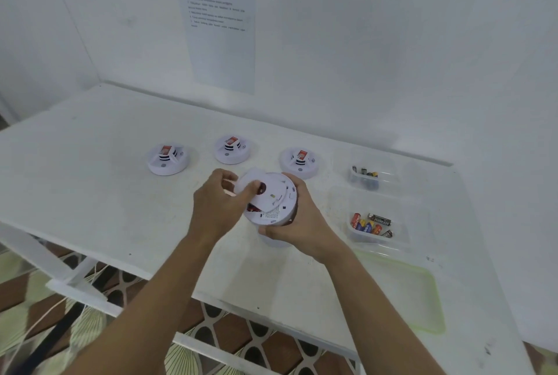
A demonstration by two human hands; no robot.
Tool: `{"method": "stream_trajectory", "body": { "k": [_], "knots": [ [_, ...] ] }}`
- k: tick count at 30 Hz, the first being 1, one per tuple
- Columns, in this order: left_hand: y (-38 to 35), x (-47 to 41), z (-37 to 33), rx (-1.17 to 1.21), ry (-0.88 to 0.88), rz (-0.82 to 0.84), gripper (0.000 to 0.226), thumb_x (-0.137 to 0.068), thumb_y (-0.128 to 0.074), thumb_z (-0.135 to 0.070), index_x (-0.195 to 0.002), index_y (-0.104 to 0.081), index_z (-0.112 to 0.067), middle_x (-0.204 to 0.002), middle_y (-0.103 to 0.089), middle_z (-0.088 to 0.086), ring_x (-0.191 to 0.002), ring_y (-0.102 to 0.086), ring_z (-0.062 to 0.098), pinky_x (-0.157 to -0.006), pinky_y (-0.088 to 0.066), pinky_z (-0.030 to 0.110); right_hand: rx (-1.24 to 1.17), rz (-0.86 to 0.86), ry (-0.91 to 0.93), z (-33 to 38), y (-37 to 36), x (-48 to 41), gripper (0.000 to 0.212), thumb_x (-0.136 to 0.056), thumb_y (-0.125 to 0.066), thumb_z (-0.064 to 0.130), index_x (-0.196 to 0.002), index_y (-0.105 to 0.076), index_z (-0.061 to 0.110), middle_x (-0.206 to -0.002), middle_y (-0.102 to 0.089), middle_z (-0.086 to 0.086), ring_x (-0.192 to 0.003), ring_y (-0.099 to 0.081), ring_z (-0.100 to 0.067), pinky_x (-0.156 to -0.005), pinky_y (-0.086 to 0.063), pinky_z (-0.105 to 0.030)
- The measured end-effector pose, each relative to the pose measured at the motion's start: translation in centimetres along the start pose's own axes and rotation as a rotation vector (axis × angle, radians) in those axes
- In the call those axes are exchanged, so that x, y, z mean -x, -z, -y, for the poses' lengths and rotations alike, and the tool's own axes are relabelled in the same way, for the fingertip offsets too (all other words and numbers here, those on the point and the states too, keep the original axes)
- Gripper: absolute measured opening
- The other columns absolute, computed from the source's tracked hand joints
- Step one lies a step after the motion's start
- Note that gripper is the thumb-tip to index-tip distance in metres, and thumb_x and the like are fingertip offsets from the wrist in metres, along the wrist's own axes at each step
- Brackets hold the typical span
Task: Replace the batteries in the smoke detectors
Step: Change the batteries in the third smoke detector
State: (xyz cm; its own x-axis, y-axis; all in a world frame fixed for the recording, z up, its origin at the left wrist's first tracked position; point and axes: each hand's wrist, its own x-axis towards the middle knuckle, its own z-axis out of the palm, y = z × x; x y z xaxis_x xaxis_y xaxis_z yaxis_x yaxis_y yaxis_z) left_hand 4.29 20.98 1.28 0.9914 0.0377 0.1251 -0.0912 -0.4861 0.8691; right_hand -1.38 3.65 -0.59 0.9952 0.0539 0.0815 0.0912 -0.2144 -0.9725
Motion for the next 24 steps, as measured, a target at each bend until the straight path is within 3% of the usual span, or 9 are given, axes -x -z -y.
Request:
{"method": "stream_trajectory", "body": {
  "k": [3, 5, 7, 10, 13, 18, 24],
  "knots": [
    [-0.3, 0.1, 1.1, 0.011, -0.300, 0.002, 0.045, -0.088, -0.068, -0.033, -0.130, -0.051, -0.027, -0.124, -0.053, -0.007, -0.105, -0.057, 0.013, -0.085, -0.048, 0.029, 0.001, 0.026, -0.015, 0.1, 0.1, -0.1, 0.093, -0.071, -0.086, -0.003, -0.144, -0.035, 0.024, -0.138, -0.052, 0.007, -0.127, -0.052, -0.007, -0.100, -0.052, -0.031],
    [-0.2, 0.0, 1.5, -0.047, -0.500, 0.028, 0.036, -0.090, -0.057, -0.022, -0.126, -0.059, -0.027, -0.133, -0.051, -0.006, -0.122, -0.049, 0.013, -0.091, -0.045, 0.025, 0.010, 0.042, -0.014, -0.1, 0.0, 0.0, 0.094, -0.070, -0.087, -0.003, -0.143, -0.037, 0.025, -0.137, -0.052, 0.007, -0.127, -0.052, -0.008, -0.100, -0.051, -0.031],
    [0.0, 0.1, 1.7, -0.098, -0.608, 0.038, 0.032, -0.089, -0.052, -0.016, -0.115, -0.069, -0.024, -0.128, -0.057, -0.005, -0.120, -0.051, 0.013, -0.088, -0.045, 0.018, 0.008, 0.045, -0.009, -0.1, 0.0, 0.0, 0.093, -0.069, -0.088, -0.003, -0.143, -0.039, 0.026, -0.137, -0.054, 0.006, -0.127, -0.053, -0.010, -0.101, -0.052, -0.033],
    [0.5, 0.2, 1.9, -0.067, -0.604, 0.053, 0.032, -0.089, -0.054, -0.032, -0.113, -0.073, -0.022, -0.115, -0.060, -0.011, -0.110, -0.056, 0.009, -0.086, -0.047, 0.016, -0.007, 0.040, -0.009, 0.0, 0.3, -0.1, 0.091, -0.068, -0.088, -0.004, -0.142, -0.043, 0.026, -0.135, -0.057, 0.005, -0.125, -0.057, -0.013, -0.099, -0.054, -0.033],
    [1.4, 0.2, 2.6, -0.070, -0.626, 0.176, 0.049, -0.082, -0.064, -0.048, -0.125, -0.067, -0.024, -0.118, -0.057, -0.008, -0.111, -0.054, 0.008, -0.087, -0.044, 0.013, -0.010, 0.047, -0.023, 0.2, 0.7, -0.1, 0.092, -0.068, -0.089, -0.001, -0.142, -0.043, 0.028, -0.134, -0.058, 0.004, -0.125, -0.057, -0.016, -0.100, -0.055, -0.041],
    [2.4, 0.2, 2.7, -0.125, -0.627, 0.253, 0.062, -0.073, -0.072, -0.054, -0.128, -0.063, -0.027, -0.114, -0.058, -0.010, -0.105, -0.055, 0.008, -0.082, -0.046, 0.013, 0.063, 0.065, -0.028, 0.4, 1.0, -0.3, 0.094, -0.067, -0.090, 0.006, -0.145, -0.042, 0.029, -0.137, -0.057, 0.008, -0.128, -0.055, -0.016, -0.101, -0.054, -0.045],
    [2.4, 0.6, 2.1, -0.043, -0.528, 0.241, 0.066, -0.066, -0.073, -0.055, -0.126, -0.061, -0.030, -0.114, -0.057, -0.016, -0.104, -0.054, 0.006, -0.083, -0.041, 0.008, 0.077, 0.106, -0.010, 0.9, 1.1, -0.3, 0.096, -0.066, -0.089, -0.002, -0.145, -0.041, 0.026, -0.137, -0.057, 0.007, -0.127, -0.055, -0.017, -0.099, -0.055, -0.046]
  ]
}}
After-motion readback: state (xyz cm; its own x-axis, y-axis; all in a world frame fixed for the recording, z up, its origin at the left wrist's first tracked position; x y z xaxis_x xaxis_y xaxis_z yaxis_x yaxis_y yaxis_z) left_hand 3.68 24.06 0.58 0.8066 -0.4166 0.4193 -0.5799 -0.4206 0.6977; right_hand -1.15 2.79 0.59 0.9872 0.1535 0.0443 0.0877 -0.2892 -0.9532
